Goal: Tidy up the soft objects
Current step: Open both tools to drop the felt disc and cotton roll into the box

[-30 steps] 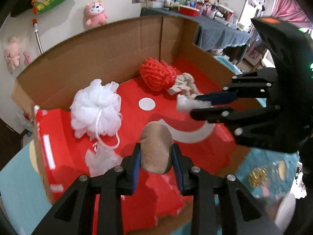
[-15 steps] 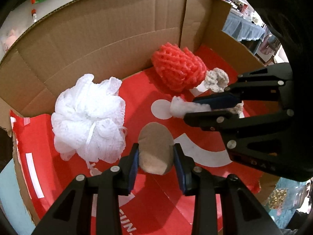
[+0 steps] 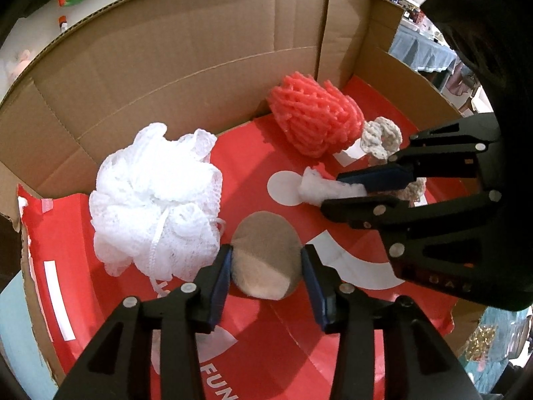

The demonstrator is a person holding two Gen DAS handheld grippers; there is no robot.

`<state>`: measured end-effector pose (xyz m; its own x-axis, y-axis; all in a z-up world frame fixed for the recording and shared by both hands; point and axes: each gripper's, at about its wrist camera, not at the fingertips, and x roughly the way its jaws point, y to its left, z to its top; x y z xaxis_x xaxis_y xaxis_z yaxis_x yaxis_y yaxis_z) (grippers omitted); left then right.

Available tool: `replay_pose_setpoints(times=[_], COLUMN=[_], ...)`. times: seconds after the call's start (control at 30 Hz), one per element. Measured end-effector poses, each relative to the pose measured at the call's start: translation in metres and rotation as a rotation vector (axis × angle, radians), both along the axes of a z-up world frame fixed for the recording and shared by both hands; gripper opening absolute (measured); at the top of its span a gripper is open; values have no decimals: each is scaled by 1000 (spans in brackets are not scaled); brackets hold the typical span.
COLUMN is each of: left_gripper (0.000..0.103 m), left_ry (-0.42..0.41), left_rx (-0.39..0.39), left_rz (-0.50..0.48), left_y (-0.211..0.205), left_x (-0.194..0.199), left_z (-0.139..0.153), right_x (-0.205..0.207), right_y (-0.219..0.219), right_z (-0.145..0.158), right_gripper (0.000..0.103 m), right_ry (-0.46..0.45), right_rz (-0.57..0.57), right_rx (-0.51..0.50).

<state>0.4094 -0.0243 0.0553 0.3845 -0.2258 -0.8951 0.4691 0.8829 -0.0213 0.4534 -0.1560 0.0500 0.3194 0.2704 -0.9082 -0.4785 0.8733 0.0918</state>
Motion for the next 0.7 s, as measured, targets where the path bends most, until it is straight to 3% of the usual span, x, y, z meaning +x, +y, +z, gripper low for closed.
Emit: replay_pose_setpoints(times=[0.37,0.7], left_gripper=[55,71], left_ry=[-12,-43], left_rx=[9,-1], left_rz=[-5,9], left_y=[-9,-18], left_x=[-4,-16], left_z=[2,12], right_x=[-2,-8], right_y=[7,10], right_z=[1,6], right_gripper=[24,24], right_ry=[3,-13], right_rz=[-12,-29], right_rx=[-12,-27])
